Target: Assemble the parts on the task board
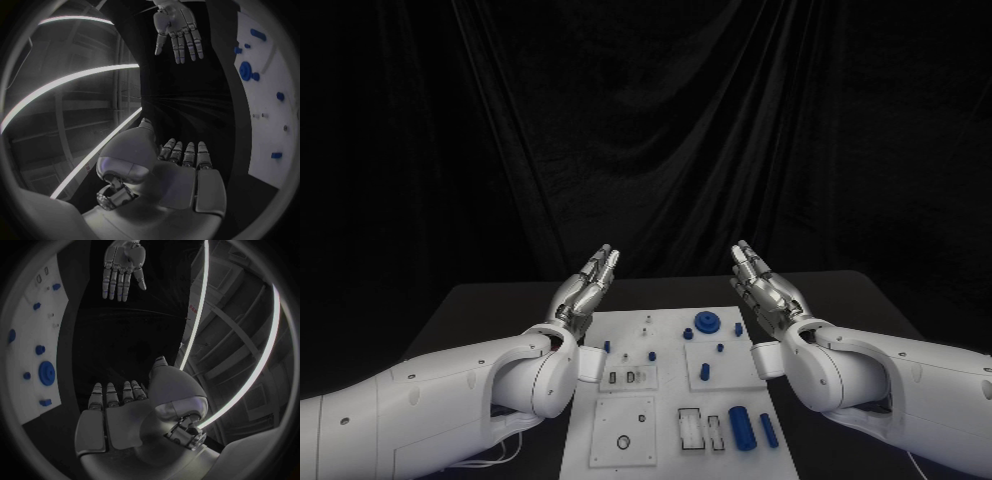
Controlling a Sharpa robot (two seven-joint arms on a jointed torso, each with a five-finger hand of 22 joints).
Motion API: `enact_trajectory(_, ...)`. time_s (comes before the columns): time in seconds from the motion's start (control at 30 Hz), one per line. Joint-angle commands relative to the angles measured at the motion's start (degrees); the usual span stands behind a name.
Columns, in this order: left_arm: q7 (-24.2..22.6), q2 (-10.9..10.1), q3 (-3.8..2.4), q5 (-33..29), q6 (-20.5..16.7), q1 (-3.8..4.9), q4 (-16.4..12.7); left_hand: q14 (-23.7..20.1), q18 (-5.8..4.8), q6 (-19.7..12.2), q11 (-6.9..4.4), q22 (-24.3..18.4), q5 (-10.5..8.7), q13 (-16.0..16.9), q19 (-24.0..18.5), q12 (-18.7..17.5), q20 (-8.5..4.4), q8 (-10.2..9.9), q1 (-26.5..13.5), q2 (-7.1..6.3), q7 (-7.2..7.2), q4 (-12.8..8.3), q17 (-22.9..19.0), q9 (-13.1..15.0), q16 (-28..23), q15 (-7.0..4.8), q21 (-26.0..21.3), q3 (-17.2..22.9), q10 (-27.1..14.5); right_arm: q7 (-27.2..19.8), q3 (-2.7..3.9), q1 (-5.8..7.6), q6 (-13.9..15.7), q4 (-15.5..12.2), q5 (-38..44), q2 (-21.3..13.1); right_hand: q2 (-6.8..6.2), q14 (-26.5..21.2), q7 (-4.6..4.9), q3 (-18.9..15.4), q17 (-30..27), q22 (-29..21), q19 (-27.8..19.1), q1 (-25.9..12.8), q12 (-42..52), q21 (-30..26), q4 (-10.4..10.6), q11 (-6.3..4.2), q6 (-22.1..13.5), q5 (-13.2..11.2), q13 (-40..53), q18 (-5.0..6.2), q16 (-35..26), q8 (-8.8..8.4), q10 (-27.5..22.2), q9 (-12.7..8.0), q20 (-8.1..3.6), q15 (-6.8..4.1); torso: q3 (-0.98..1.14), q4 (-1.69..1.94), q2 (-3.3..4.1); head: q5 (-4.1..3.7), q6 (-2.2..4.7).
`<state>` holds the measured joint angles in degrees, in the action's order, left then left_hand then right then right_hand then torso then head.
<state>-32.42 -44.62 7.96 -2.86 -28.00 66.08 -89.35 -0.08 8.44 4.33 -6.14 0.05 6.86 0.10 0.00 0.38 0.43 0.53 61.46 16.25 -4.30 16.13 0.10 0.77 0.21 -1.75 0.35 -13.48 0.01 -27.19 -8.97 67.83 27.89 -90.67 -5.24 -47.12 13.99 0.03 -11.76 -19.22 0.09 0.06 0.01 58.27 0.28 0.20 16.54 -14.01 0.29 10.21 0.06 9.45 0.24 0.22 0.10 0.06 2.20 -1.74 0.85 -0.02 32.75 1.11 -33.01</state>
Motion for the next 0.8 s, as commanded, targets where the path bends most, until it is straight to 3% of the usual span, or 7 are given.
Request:
enact_trajectory(0.03, -5.7, 0.2, 1.21, -3.1, 14.0, 1.43, 0.0, 0.1, 1.14, 0.8, 0.59, 0.0, 0.65, -0.1, 0.0, -0.4, 2.92, 0.3, 2.8, 0.41, 0.21, 0.6, -0.1, 0.1, -0.2, -0.66, -0.4, -0.3, 0.0, 3.2, -1.46, 1.75, -14.3, -0.4, -4.7, -0.6, 0.11, 0.0, 0.89, -0.3, -0.1, -0.1, 0.0, 1.2, -0.3, -0.2, 0.1, 0.92, 0.1, 0.3, -0.1, 0.65, -0.2, -0.09, -0.1, 0.1, 0.67, -3.37, 0.02, 0.00, 0.03, 0.00, -0.01)
enact_trajectory(0.4, -8.5, 0.3, 4.07, -5.0, 23.3, 3.74, 0.2, 0.1, 1.70, 4.8, 3.37, 0.0, 2.90, -0.1, 0.0, -0.4, 8.42, 1.2, 5.2, 0.32, 2.75, 0.6, -0.1, 0.7, -0.2, 4.07, -0.4, -0.5, 0.0, 5.1, -5.05, 4.96, -24.7, -0.8, -8.0, -1.6, -0.29, 0.0, 4.32, -0.1, -0.1, -0.1, 0.0, 2.7, -0.3, -0.2, 0.1, 4.75, 1.7, 0.8, -0.1, 0.77, -0.2, 0.32, -0.1, 0.4, 3.34, 0.38, 0.02, 0.00, 0.03, 0.00, -0.01)
enact_trajectory(0.47, -8.6, 0.3, 4.12, -5.0, 23.5, 3.78, 0.2, 0.1, 1.88, 6.1, 4.77, 0.0, 4.99, 0.5, 0.0, 0.4, 9.29, 1.7, 6.8, 0.21, 3.17, 0.5, -0.1, 0.8, -0.2, 4.29, -0.4, -0.4, 1.4, 5.1, -5.16, 5.06, -25.0, -0.8, -8.1, -1.7, -0.33, 0.0, 4.70, -0.1, -0.1, -0.1, 0.0, 2.9, -0.3, -0.2, 0.1, 5.18, 2.0, 0.9, -0.1, 0.78, -0.2, 0.38, -0.1, 0.5, 3.57, 0.63, 0.02, 0.00, 0.03, 0.00, -0.01)
enact_trajectory(0.5, -10.9, -2.4, 4.13, -0.8, 28.1, 3.75, 3.0, 0.1, 1.94, 7.5, 6.30, 0.0, 8.24, 0.9, 0.0, 1.5, 9.15, 2.1, 8.8, 0.19, 3.71, 0.6, -0.1, 1.0, -0.2, 3.82, -0.4, 0.2, 2.6, 5.7, -5.17, 5.37, -28.2, -1.0, -7.5, -5.3, -0.36, 0.0, 5.29, 0.0, -0.1, -0.1, 0.0, 3.3, -0.3, -0.2, 0.1, 6.10, 2.7, 1.2, -0.1, 0.80, -0.2, 0.55, -0.1, 0.6, 4.26, 1.49, -0.20, 1.25, 2.16, -0.66, -3.05)
enact_trajectory(0.63, -11.3, -3.0, 4.13, 1.2, 28.5, 3.72, 3.3, 0.1, 1.89, 9.2, 7.61, 0.0, 16.86, 1.2, 0.1, 3.7, 10.77, 3.0, 14.5, 0.14, 4.76, 0.6, -0.1, 1.2, -0.2, 4.90, -0.3, 2.3, 3.2, 5.1, -5.17, 5.58, -28.6, -0.9, -7.3, -5.7, -0.67, 0.0, 6.41, 0.3, -0.1, 0.0, 0.1, 4.8, 0.5, -0.1, 0.1, 7.46, 4.4, 3.0, 0.2, 0.88, -0.2, 1.20, 0.1, 0.9, 5.72, 2.79, -0.34, 1.16, 2.52, -0.40, -3.69)
enact_trajectory(0.7, -11.7, -3.7, 4.13, 1.8, 28.5, 3.70, 3.1, 0.4, 2.03, 10.0, 9.18, 0.9, 23.40, 1.4, 1.8, 5.3, 15.77, 3.4, 20.9, -0.60, 5.02, -1.1, 0.1, 1.3, 0.1, 6.83, 0.9, 4.4, 3.5, 5.0, -5.17, 5.77, -28.9, -0.8, -6.9, -5.8, -1.06, 0.0, 7.88, 1.5, -0.1, 0.6, 1.4, 8.9, 1.9, 0.8, -0.2, 8.81, 6.4, 7.4, 0.6, 0.89, -0.2, 2.10, 0.4, 1.3, 8.00, 3.79, -0.40, 1.33, 2.57, -0.61, -4.37)
enact_trajectory(0.8, -12.1, -4.7, 4.13, 2.3, 28.1, 3.70, 2.7, 1.7, 1.91, 11.3, 10.93, 1.4, 24.02, 1.8, 3.6, 8.0, 16.19, 3.7, 21.8, -0.92, 4.51, -0.1, 0.6, 1.4, 1.0, 7.44, 2.0, 4.3, 5.1, 5.1, -5.17, 6.14, -29.0, -0.8, -5.6, -6.4, -1.57, 0.5, 9.31, 2.9, 0.2, 1.1, 3.2, 14.0, 3.9, 1.7, -1.4, 10.27, 8.4, 12.0, 1.0, 0.92, 0.2, 3.51, 0.9, 1.6, 9.46, 5.44, -0.54, 1.54, 2.73, -0.75, -5.39)
